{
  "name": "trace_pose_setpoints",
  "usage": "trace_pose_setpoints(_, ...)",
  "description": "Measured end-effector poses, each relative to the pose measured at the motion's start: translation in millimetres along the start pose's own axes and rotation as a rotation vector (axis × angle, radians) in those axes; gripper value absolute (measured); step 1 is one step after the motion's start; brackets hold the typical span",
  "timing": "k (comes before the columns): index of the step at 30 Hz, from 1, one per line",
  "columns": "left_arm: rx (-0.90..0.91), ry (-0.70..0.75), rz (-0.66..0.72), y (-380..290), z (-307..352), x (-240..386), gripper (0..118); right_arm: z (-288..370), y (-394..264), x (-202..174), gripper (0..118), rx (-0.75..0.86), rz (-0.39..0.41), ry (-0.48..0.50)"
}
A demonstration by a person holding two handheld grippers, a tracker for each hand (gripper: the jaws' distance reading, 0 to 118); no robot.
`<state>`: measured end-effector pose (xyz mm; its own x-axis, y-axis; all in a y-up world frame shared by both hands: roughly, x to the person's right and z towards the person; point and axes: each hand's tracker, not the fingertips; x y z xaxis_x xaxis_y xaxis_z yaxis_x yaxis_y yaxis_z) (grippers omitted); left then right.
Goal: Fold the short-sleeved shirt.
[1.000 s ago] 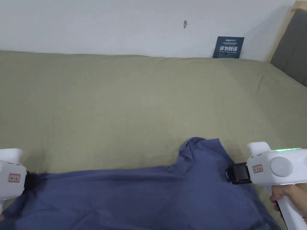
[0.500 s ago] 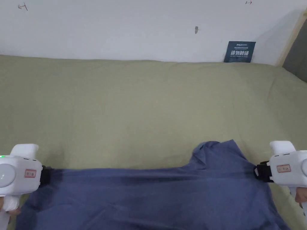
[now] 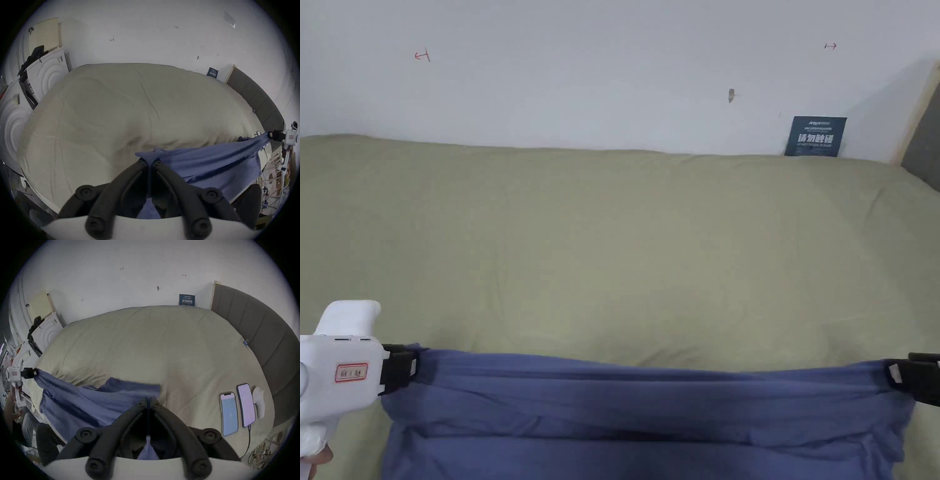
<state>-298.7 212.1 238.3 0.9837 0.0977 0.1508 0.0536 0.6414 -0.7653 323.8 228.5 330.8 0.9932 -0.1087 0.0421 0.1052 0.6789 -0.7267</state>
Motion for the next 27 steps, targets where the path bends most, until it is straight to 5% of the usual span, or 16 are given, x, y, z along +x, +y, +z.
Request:
trace_pose_setpoints(16, -0.015, -0.034, 0.009, -115, 22, -14, 5, 28, -130, -6, 1, -0.072, -0.003, -0.007)
trace_pose_setpoints(18, -0.02, -0.034, 0.019, -117, 17, -15, 16, 22, -136, -6, 3, -0.085, 0.005, -0.006)
trace_pose_setpoints(19, -0.021, -0.037, 0.023, -118, 16, -16, 43, 20, -138, -7, 17, -0.087, 0.005, -0.008)
trace_pose_setpoints(20, -0.016, -0.035, 0.024, -118, 15, -17, 97, 20, -138, -7, 65, -0.087, 0.003, -0.01)
trace_pose_setpoints(21, -0.018, -0.029, 0.026, -117, 14, -18, 115, 20, -138, -8, 106, -0.085, 0.004, -0.012)
trace_pose_setpoints(22, -0.024, -0.012, 0.03, -116, 14, -19, 114, 20, -138, -10, 116, -0.08, 0.012, -0.028)
trace_pose_setpoints(24, 0.011, 0.004, 0.045, -113, 26, -16, 113, 25, -139, -11, 104, 0.031, 0.001, -0.066)
trace_pose_setpoints(27, 0.039, 0.048, 0.075, -104, 41, -11, 112, 34, -134, -18, 104, 0.019, 0.005, -0.083)
